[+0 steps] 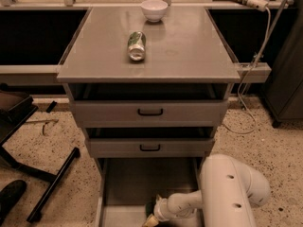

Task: Pick sponge from bottom drawer and place on counter

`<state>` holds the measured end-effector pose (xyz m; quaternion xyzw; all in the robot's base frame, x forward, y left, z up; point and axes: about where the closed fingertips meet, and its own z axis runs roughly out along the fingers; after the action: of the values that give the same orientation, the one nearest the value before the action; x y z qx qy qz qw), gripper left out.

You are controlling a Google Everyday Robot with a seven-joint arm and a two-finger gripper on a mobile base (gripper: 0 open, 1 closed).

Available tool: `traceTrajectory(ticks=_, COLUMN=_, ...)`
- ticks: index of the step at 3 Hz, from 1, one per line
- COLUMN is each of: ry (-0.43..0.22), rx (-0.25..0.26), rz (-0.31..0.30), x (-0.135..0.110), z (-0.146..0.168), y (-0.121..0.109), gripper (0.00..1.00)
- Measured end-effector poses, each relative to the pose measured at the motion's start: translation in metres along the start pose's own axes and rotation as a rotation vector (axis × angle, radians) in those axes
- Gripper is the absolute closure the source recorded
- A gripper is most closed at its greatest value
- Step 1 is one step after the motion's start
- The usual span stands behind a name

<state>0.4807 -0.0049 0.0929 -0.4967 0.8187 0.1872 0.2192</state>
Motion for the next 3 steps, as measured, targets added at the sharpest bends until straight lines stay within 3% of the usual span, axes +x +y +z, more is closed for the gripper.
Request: traceTrajectory(ticks=3, ry=0.0, rx=0.0, rz=0.0, x=-0.008, z=-0.012, y=0.001, gripper=0.88)
